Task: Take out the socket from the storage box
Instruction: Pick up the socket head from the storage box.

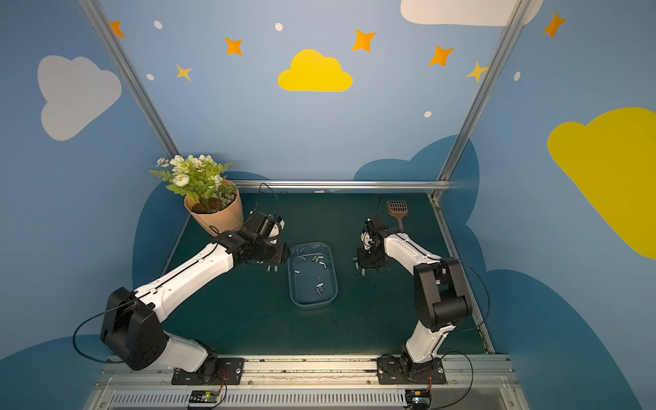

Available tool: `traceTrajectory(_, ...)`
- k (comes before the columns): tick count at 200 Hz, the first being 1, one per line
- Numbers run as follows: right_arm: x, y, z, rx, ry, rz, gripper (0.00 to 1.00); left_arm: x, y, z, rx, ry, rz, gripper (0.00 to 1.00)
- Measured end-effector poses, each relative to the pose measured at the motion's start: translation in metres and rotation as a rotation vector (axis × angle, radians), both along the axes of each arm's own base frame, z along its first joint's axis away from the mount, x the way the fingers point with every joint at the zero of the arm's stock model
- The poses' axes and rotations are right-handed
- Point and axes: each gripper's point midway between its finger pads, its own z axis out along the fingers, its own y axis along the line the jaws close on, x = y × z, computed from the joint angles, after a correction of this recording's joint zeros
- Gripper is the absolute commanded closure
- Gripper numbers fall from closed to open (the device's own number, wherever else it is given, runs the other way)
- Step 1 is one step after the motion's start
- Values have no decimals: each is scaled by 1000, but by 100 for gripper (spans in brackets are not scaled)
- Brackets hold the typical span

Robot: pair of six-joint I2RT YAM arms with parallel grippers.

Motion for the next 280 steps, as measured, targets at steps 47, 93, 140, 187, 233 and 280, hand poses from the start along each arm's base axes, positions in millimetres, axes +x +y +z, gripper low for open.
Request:
traceTrajectory(47, 1, 0, 6, 8, -16, -1, 74, 0, -17, -19, 112, 50, -165, 45)
traceTrajectory(93, 1, -2, 7, 9, -19, -6, 73, -8, -29, -48, 259, 128, -356, 45)
traceTrajectory(140, -5, -3, 2, 6, -3, -5, 73, -7, -29, -78, 425, 192, -489, 48)
traceTrajectory(187, -6, -5, 1, 5, 2, -9, 73, -3, -28, -99, 546, 225, -574, 51)
traceTrajectory(233, -6, -6, 0, 4, 3, -12, 73, 1, -27, -106, 592, 234, -615, 53)
traceTrajectory(280, -7, -7, -1, 4, 7, -14, 73, 3, -27, -117, 618, 252, -648, 55)
